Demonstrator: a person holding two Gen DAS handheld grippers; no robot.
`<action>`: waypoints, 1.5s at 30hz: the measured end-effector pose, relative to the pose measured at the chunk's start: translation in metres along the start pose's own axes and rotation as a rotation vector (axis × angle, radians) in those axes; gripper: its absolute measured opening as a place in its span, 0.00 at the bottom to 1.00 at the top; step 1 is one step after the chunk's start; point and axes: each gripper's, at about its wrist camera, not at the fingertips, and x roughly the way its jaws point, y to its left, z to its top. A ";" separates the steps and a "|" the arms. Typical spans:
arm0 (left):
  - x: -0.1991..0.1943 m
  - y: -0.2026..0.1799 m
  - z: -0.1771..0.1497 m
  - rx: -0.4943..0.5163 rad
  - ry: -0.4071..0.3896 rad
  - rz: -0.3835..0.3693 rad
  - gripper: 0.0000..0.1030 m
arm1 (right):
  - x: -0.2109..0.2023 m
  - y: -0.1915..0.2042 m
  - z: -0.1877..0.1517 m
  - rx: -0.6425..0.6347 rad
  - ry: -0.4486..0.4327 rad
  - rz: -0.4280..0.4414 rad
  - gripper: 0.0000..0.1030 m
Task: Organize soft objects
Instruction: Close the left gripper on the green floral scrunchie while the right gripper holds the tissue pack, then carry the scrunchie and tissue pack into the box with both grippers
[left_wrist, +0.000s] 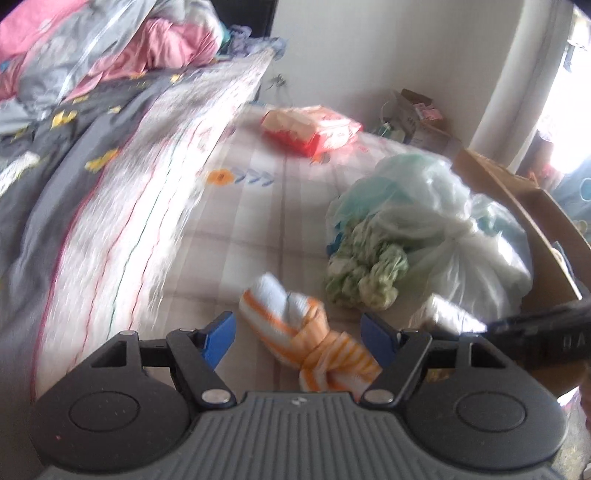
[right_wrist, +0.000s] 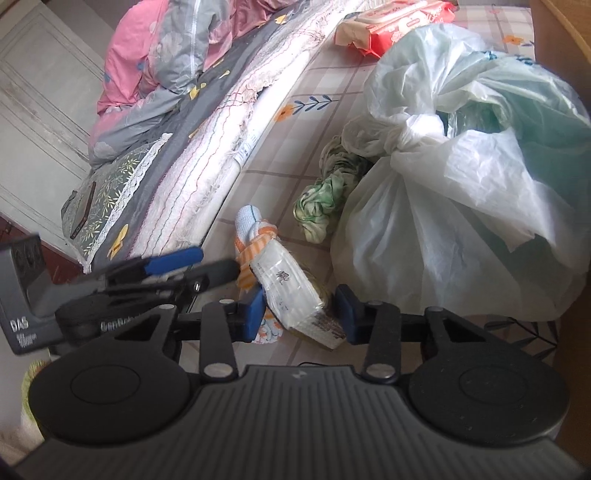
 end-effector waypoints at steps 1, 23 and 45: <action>0.001 -0.004 0.006 0.019 -0.012 -0.011 0.74 | -0.002 0.002 -0.001 -0.010 -0.003 -0.006 0.39; 0.062 -0.041 0.045 0.121 0.129 -0.101 0.12 | 0.005 -0.015 -0.015 0.055 0.003 0.039 0.39; -0.094 -0.130 0.085 0.229 -0.252 -0.228 0.11 | -0.092 -0.004 -0.031 0.028 -0.256 0.209 0.39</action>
